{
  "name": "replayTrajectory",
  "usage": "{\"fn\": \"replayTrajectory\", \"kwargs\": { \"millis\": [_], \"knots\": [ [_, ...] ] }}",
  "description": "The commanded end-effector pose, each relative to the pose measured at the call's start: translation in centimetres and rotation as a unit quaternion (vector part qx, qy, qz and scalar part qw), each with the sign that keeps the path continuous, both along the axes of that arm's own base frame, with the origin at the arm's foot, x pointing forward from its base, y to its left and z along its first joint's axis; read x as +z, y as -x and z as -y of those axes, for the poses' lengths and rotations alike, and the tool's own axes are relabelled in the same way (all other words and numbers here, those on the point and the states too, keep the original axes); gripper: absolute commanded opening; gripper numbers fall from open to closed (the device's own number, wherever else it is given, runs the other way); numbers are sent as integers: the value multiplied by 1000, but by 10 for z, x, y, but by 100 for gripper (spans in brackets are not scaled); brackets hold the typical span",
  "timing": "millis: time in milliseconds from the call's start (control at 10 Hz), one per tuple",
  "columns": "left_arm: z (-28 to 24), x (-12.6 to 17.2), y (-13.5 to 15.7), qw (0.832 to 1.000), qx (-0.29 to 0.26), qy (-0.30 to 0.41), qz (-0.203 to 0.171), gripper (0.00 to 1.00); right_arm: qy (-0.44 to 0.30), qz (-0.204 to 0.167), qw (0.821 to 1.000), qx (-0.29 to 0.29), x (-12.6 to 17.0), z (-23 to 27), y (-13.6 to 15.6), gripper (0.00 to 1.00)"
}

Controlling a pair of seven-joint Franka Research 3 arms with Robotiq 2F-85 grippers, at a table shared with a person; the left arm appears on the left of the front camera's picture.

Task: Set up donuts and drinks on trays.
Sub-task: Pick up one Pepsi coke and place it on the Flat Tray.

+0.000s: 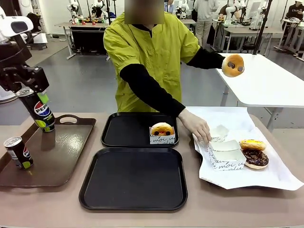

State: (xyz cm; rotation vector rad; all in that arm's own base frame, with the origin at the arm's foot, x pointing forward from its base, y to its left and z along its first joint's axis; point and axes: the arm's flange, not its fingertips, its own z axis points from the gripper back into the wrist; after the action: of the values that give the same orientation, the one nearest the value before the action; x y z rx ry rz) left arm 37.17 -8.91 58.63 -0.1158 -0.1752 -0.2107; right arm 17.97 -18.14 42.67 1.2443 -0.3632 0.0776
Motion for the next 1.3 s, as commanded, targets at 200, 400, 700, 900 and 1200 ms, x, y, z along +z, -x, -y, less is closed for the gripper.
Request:
{"fn": "replayTrajectory", "kwargs": {
  "millis": [200,400,700,900,1200],
  "knots": [
    [0,9,-4,1000,-2,4,5,58,-4,9,1000,2,1,0,1,100],
    [0,9,-4,1000,-2,4,5,58,-4,9,1000,2,1,0,1,100],
    [0,9,-4,1000,-2,4,5,58,-4,9,1000,2,1,0,1,100],
    [2,3,-4,1000,-1,0,1,58,-4,9,1000,2,1,0,1,100],
    [44,-10,-33,999,-46,-17,-4,58,-4,9,1000,2,1,0,1,100]
  ]
}}
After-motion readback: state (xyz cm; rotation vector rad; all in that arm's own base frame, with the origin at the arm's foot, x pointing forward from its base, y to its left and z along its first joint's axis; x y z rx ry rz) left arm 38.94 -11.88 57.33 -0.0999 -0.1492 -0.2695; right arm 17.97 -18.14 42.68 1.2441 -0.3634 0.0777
